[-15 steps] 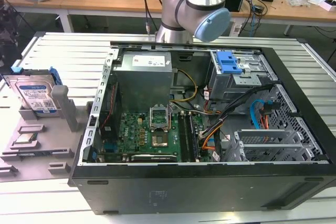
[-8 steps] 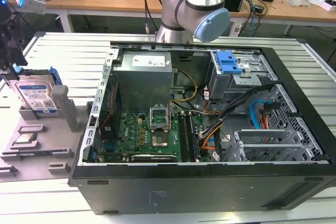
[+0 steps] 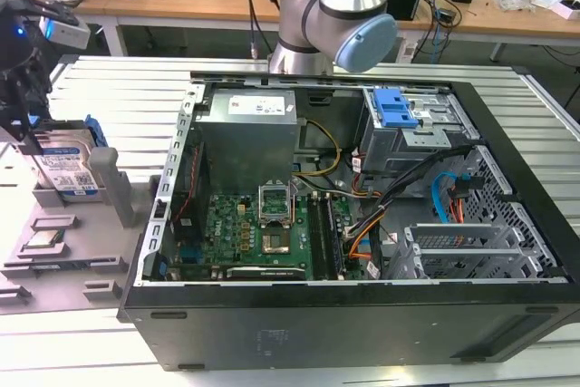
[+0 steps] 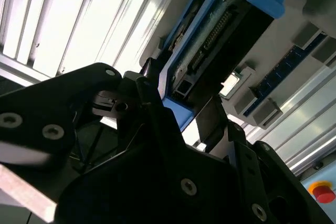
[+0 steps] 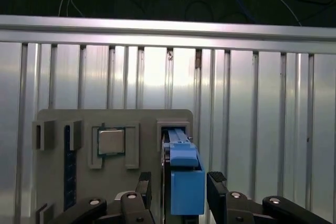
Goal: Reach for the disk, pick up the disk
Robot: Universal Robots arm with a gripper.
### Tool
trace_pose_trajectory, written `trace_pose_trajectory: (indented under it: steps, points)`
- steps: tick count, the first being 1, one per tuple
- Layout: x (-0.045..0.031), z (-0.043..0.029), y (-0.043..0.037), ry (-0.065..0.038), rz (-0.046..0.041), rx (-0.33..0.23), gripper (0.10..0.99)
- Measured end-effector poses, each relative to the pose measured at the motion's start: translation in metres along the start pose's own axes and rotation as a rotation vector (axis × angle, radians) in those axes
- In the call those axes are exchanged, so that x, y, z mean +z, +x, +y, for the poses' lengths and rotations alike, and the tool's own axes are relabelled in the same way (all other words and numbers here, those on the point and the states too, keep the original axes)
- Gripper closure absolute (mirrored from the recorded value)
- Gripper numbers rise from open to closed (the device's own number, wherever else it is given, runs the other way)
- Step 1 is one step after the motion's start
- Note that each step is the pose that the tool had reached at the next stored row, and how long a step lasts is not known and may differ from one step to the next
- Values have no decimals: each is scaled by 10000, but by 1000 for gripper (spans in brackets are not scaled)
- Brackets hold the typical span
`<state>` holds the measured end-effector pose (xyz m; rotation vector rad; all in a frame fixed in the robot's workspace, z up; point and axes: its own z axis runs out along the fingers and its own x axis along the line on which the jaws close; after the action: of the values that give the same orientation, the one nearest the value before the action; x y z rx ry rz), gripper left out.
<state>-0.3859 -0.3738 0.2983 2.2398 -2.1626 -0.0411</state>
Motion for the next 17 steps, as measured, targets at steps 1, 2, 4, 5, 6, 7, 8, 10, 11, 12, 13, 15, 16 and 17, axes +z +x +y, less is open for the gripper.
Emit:
trace_pose_trajectory:
  steps: [1, 2, 4, 5, 6, 7, 8, 10, 11, 12, 13, 15, 16, 17]
  points:
    - [18, -2, 0, 0, 0, 1, 541]
    - [35, -4, -1, 0, 0, 2, 541]
    - [77, -10, 0, 0, 0, -1, 541]
    - [90, -13, 0, 1, 0, -1, 541]
    - [96, -15, 0, -1, 1, -1, 541]
    - [104, -24, 1, 0, 1, -3, 541]
    - [108, -27, 1, 1, 0, -3, 541]
    - [110, -28, 1, -1, 1, -1, 541]
    - [111, -30, 1, 1, 0, -2, 541]
    - [111, -31, 1, 1, 0, -3, 541]
    - [111, -31, 1, 0, 0, -3, 541]
    - [111, -32, 1, 0, 0, -2, 541]
    - [110, -33, 1, 0, 1, -2, 541]
    - [110, -33, 1, -1, 1, -3, 541]
